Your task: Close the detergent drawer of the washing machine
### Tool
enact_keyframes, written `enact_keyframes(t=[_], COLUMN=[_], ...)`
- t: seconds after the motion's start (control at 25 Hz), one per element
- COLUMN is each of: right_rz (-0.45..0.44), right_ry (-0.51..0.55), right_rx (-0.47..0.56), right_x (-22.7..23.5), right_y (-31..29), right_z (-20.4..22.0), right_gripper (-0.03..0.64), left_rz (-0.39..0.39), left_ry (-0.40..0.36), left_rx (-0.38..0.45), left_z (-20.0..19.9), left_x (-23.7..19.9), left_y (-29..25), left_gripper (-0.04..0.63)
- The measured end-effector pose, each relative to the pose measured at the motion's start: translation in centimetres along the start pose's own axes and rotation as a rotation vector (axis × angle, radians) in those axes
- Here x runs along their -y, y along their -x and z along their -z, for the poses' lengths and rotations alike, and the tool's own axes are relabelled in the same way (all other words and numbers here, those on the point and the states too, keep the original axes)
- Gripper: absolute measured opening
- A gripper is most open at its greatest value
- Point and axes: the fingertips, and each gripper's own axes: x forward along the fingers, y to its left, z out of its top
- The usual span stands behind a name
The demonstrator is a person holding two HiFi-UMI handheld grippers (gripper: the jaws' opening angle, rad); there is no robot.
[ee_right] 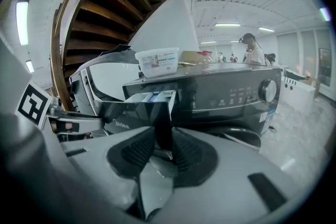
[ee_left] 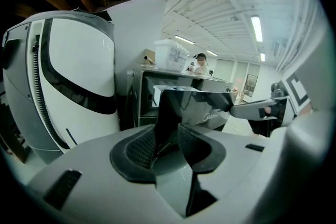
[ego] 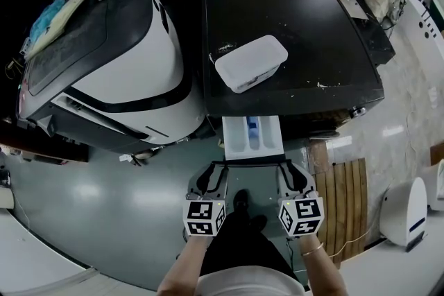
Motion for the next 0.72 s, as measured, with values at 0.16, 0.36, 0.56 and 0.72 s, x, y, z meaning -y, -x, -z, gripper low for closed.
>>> enact_keyframes(t=[0.16, 0.36, 0.56, 0.72], right_rz=[0.004, 0.008, 0.012, 0.015], right_ry=[0.002, -0.001, -0.005, -0.005], right_rx=[0.005, 0.004, 0.004, 0.006], right_x=[0.2, 0.4, 0.6, 0.9], right_y=[-0.7, -1.4, -2.4, -3.2], right_z=[-0.5, -1.1, -1.7, -2.3], right_gripper=[0.095, 0.095, 0.095, 0.095], left_rz=[-0.006, -0.010, -0.015, -0.014], left_ry=[-0.001, -0.002, 0.003, 0.000], left_rx=[0.002, 0.002, 0.005, 0.004], left_z=[-0.5, -1.0, -1.7, -2.2], left_x=[-0.3, -0.7, -1.2, -1.6], left_y=[-0.6, -1.3, -2.2, -3.0], left_gripper=[0.126, 0.126, 0.126, 0.126])
